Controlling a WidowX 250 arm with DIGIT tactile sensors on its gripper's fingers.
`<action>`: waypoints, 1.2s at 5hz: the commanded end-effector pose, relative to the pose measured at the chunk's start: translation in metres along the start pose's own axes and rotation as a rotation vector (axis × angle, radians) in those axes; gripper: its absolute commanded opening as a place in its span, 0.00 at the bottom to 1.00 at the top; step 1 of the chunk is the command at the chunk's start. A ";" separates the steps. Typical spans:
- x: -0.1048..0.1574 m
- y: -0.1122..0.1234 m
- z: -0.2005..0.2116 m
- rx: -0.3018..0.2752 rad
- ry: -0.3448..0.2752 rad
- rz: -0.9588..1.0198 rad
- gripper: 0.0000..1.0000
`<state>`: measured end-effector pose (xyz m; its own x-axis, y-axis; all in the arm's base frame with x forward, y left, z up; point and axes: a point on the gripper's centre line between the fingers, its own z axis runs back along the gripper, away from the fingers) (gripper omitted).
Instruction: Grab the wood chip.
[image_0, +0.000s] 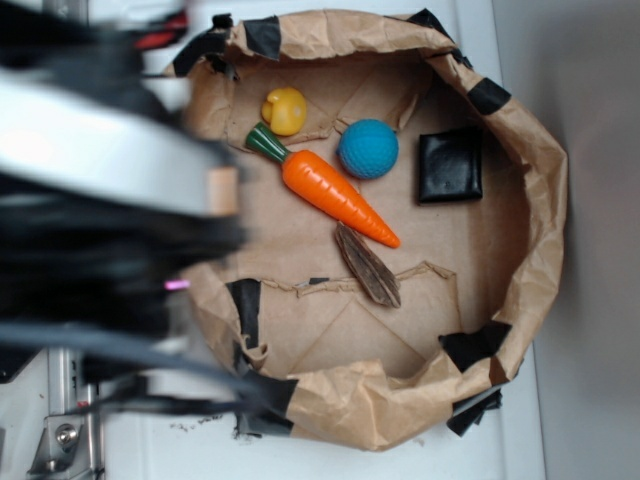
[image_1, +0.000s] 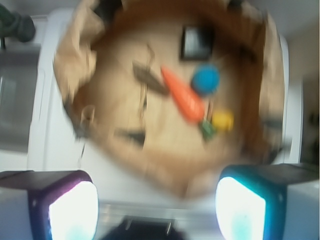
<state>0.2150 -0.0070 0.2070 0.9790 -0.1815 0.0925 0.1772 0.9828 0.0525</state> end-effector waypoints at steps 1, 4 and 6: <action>0.054 0.007 -0.022 -0.021 -0.047 -0.205 1.00; 0.056 0.000 -0.073 -0.015 0.058 -0.226 1.00; 0.058 -0.020 -0.121 -0.009 -0.005 -0.395 1.00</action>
<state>0.2775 -0.0224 0.0790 0.8541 -0.5190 0.0342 0.5170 0.8543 0.0536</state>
